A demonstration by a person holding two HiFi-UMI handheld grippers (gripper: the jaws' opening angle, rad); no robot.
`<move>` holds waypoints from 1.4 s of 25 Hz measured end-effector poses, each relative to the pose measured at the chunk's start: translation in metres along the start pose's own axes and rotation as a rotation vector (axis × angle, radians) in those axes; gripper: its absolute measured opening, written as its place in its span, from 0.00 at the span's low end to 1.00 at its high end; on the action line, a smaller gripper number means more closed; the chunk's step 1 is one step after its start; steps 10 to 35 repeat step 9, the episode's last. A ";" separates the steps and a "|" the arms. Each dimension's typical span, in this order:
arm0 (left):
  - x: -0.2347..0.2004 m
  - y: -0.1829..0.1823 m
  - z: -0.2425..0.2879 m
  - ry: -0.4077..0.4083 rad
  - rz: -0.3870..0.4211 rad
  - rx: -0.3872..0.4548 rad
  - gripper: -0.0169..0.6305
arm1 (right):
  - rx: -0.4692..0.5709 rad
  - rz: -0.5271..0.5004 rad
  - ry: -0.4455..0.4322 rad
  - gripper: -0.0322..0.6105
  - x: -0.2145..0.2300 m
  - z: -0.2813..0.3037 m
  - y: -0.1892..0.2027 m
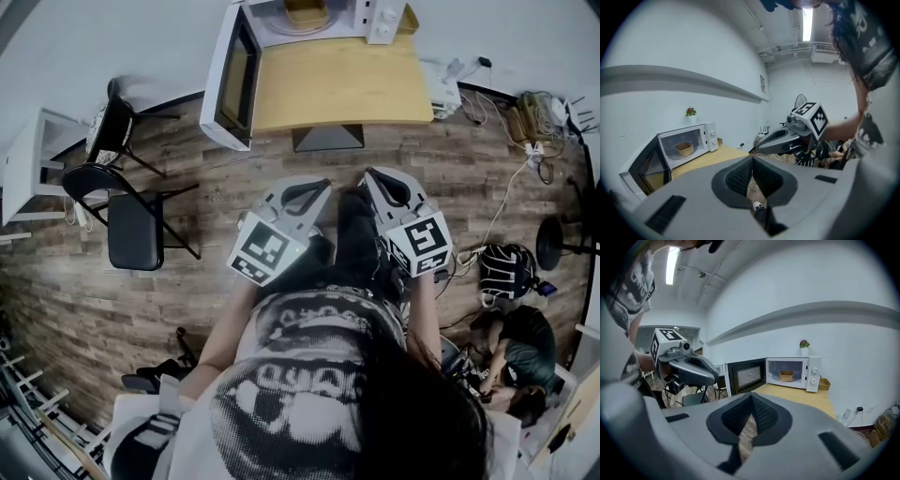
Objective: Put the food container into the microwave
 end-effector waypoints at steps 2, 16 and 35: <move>0.001 0.000 0.000 0.003 0.000 0.000 0.03 | -0.002 0.000 0.006 0.05 0.003 -0.001 0.001; 0.001 -0.001 0.002 -0.002 0.001 0.001 0.03 | -0.012 -0.004 0.035 0.05 0.021 -0.007 0.004; 0.001 -0.001 0.002 -0.002 0.001 0.001 0.03 | -0.012 -0.004 0.035 0.05 0.021 -0.007 0.004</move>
Point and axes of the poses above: the fingertips, and each gripper's own axes: z forward along the fingers, x to its right, y out of its underside, the point moved 3 cm from there along -z, backward along the fingers, and after that the axes turned 5 degrees about -z, right-handed, at the moved point
